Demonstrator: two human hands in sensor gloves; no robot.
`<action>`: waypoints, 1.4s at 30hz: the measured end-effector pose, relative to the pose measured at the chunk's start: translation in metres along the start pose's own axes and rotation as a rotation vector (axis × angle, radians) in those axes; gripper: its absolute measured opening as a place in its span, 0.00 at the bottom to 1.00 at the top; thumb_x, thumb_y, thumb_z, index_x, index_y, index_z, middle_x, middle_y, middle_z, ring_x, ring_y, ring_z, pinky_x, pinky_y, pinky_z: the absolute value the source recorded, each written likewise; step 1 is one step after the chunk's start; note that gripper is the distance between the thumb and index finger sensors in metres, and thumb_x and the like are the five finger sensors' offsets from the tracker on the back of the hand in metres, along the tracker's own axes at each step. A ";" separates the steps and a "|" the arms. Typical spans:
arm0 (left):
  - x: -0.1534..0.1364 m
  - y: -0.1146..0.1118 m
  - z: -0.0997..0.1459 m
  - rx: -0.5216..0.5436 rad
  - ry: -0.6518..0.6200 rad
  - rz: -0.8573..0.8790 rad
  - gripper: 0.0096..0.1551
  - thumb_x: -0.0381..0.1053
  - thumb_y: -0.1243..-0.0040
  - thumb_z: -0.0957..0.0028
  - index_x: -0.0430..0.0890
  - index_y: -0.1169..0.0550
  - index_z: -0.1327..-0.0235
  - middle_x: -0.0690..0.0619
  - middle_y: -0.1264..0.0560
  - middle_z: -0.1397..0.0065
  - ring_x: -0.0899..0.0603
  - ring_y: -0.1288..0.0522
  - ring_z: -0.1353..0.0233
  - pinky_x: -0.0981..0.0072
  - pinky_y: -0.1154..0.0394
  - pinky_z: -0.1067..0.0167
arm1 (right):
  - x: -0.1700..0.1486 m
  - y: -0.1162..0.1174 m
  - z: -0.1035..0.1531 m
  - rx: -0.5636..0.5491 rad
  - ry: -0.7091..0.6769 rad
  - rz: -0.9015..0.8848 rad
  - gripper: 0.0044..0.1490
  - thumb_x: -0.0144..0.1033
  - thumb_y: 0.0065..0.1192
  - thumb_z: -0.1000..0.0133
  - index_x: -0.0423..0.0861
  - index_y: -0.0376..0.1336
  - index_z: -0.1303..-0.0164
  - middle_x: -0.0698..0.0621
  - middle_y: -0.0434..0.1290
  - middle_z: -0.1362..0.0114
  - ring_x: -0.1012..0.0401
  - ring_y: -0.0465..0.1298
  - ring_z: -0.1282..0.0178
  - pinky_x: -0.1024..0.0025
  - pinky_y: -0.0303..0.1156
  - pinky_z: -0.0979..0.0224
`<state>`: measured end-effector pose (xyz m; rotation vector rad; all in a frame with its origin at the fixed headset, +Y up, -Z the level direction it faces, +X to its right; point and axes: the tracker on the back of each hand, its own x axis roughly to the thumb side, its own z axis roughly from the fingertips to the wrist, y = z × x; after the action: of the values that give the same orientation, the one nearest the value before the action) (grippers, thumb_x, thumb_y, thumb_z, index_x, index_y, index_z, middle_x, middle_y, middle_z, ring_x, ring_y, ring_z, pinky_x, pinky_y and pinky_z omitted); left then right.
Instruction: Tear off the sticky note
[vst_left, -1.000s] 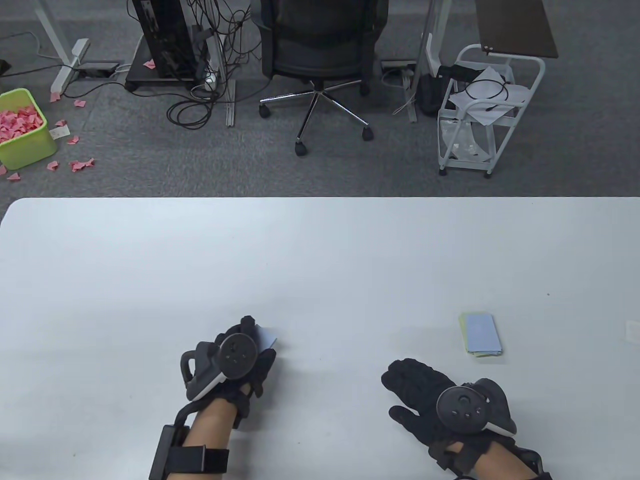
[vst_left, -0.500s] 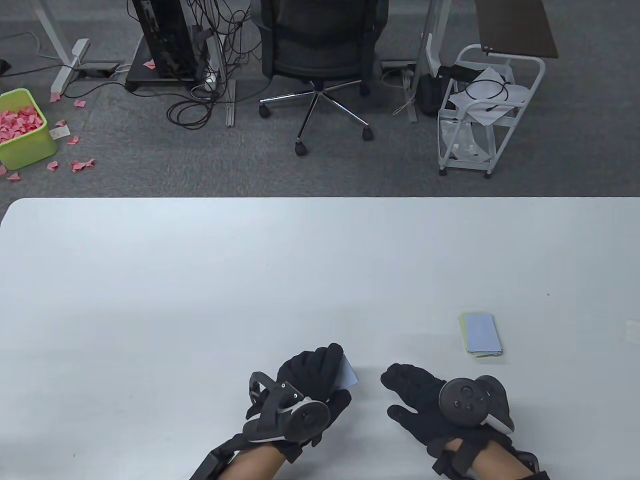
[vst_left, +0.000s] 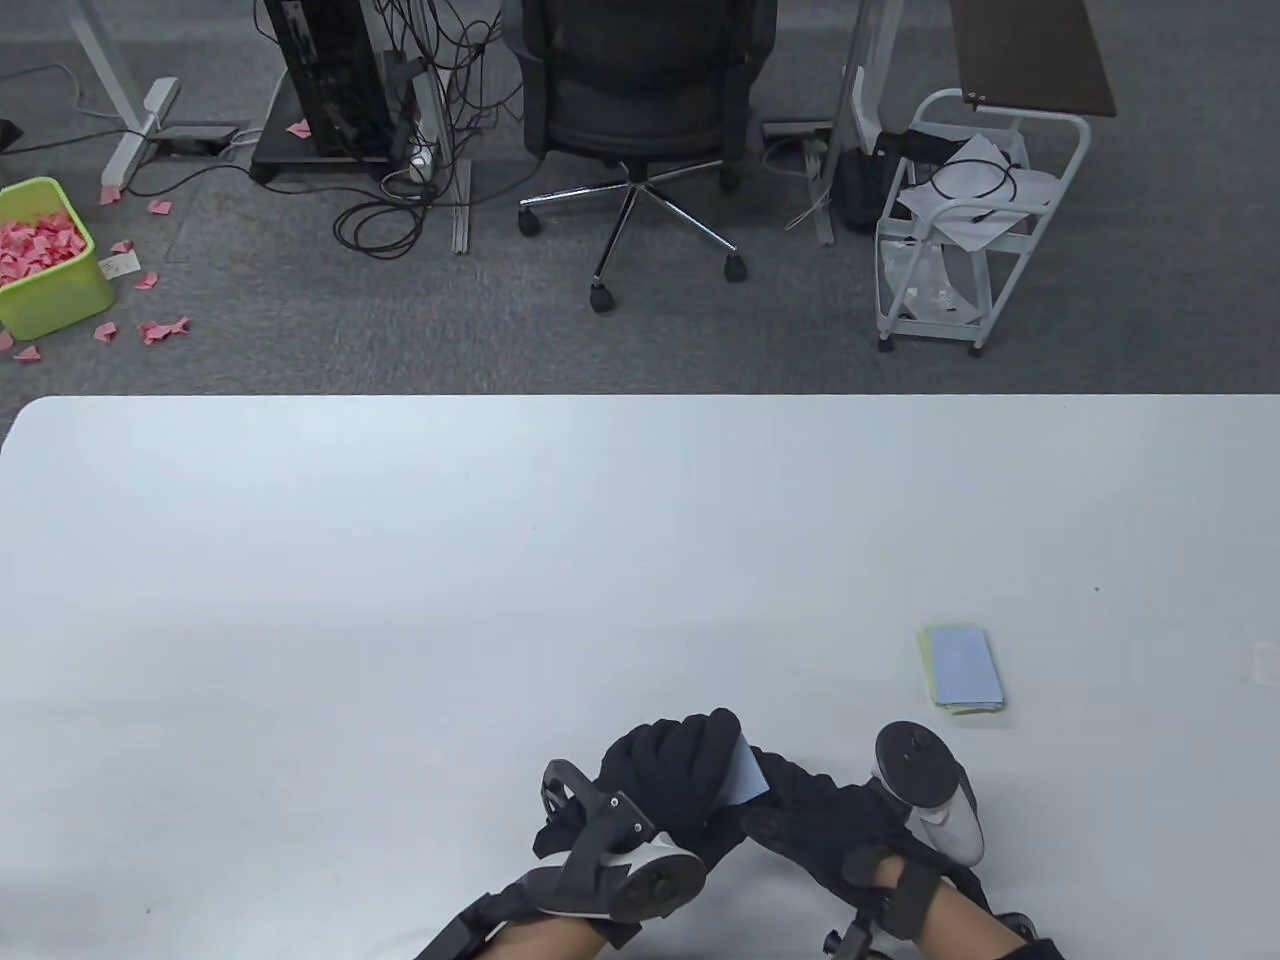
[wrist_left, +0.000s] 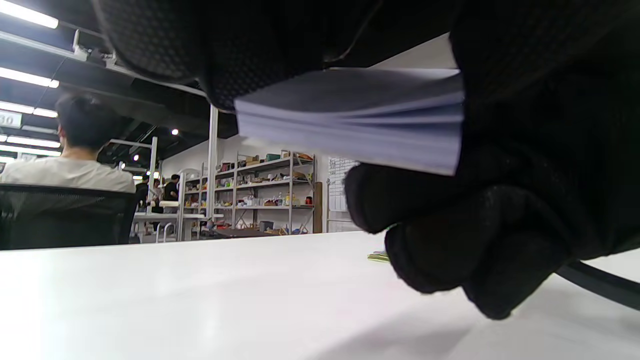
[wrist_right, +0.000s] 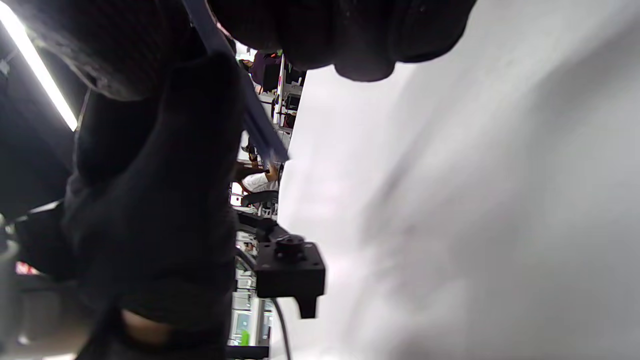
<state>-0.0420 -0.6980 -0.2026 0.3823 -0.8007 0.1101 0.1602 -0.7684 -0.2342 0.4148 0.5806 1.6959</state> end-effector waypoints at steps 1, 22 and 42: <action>0.002 0.000 0.000 -0.002 -0.005 -0.011 0.51 0.65 0.35 0.39 0.30 0.36 0.20 0.34 0.30 0.26 0.29 0.26 0.36 0.37 0.27 0.40 | 0.000 0.001 0.000 -0.013 0.012 -0.025 0.44 0.60 0.63 0.47 0.50 0.52 0.27 0.50 0.59 0.22 0.49 0.68 0.25 0.55 0.67 0.26; -0.033 -0.026 0.005 0.157 0.451 0.924 0.29 0.55 0.35 0.38 0.39 0.23 0.31 0.46 0.20 0.38 0.42 0.17 0.47 0.46 0.20 0.47 | 0.018 -0.013 0.011 -0.420 -0.048 0.217 0.42 0.51 0.65 0.45 0.46 0.50 0.28 0.51 0.69 0.33 0.57 0.78 0.39 0.63 0.75 0.35; -0.039 -0.054 0.011 0.050 0.465 1.459 0.52 0.68 0.39 0.37 0.34 0.40 0.15 0.36 0.32 0.24 0.30 0.26 0.33 0.39 0.26 0.39 | 0.042 0.008 0.019 -0.381 -0.392 0.457 0.36 0.49 0.59 0.43 0.52 0.53 0.26 0.53 0.48 0.18 0.50 0.56 0.20 0.55 0.60 0.23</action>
<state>-0.0636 -0.7498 -0.2395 -0.2531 -0.4692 1.5222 0.1563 -0.7256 -0.2154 0.6134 -0.1413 2.0325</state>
